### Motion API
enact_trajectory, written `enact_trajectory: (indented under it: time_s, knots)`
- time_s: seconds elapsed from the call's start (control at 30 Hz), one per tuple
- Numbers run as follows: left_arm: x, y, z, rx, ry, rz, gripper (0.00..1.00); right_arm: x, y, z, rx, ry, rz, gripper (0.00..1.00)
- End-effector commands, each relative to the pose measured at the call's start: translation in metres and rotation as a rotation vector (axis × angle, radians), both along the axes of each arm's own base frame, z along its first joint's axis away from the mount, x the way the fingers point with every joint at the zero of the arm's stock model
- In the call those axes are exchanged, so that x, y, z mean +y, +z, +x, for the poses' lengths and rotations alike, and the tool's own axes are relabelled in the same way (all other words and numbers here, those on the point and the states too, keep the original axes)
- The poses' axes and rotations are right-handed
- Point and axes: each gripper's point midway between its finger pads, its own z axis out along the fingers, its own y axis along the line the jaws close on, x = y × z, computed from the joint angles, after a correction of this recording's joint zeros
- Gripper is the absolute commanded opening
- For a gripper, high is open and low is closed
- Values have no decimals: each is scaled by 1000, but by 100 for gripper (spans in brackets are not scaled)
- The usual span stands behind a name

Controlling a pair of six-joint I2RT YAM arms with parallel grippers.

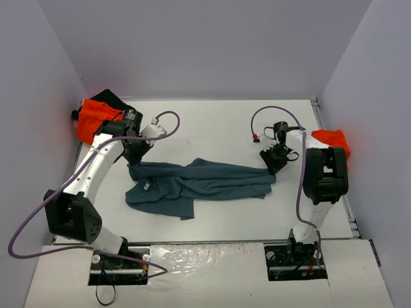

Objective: Fold and stack the t-shirts
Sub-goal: Flatten out the tshirt

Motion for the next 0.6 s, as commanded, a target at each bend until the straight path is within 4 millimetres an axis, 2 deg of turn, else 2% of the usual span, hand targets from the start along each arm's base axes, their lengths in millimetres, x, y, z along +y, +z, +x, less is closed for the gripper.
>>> enact_trajectory:
  time_s: [0.0, 0.1, 0.17, 0.27, 0.33, 0.4, 0.57]
  knots:
    - [3, 34, 4, -135, 18, -7, 0, -13, 17, -17, -14, 16, -49, 26]
    - [3, 33, 4, -136, 22, -5, 0, -14, 23, -6, -52, -9, -47, 30]
    - [4, 32, 3, -137, 24, -1, 0, -15, 26, -1, -67, -12, -46, 38]
    - [6, 32, 2, -145, 28, 8, 0, -13, 35, 6, -96, -12, -39, 39]
    - [7, 35, 2, -155, 30, 9, 0, -11, 41, 11, -119, -8, -29, 43]
    - [8, 36, 2, -159, 33, 9, 0, -8, 47, 15, -138, -2, -8, 43]
    - [7, 36, 4, -162, 38, 5, 0, 5, 45, 22, -125, 11, 48, 40]
